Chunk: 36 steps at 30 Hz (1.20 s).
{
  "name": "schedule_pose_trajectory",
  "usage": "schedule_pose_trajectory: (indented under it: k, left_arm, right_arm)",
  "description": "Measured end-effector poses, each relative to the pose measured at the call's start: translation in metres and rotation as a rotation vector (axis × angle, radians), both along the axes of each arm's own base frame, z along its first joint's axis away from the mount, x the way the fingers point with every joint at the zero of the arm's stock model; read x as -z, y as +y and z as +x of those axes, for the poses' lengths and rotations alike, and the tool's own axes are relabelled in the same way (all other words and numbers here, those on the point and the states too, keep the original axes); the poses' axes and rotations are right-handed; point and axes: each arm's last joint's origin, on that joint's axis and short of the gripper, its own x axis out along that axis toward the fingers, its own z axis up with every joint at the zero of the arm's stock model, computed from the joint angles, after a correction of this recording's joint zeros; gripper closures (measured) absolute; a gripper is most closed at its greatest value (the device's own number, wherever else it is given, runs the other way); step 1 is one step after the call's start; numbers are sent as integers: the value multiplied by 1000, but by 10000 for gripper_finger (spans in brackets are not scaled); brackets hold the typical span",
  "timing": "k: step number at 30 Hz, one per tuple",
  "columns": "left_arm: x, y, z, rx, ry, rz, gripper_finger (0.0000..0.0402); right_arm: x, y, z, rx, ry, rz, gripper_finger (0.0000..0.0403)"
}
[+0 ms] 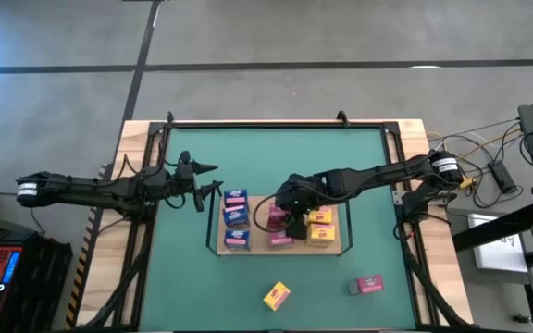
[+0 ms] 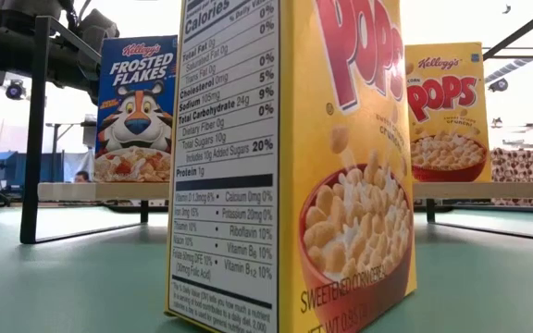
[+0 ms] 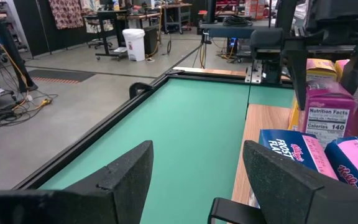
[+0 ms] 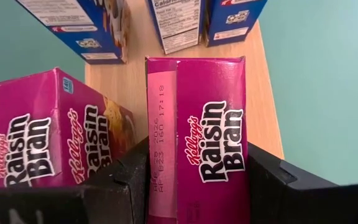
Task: Stack cereal on shelf
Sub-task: Put the top pink cereal box on the shelf aligned with the other pink cereal box
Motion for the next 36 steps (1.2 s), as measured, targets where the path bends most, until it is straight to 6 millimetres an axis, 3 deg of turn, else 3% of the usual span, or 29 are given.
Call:
schedule_pose_trajectory:
  k: [16,26,36]
  left_arm:
    - [0,0,0,0,0,0,168]
    - [0,0,0,0,-1,0,168]
    - [0,0,0,0,-1,0,168]
  right_arm:
    - [8,1,4,-5,14,4,219]
    - [10,1,4,7,26,8,149]
    - [-8,2,6,6,19,12,87]
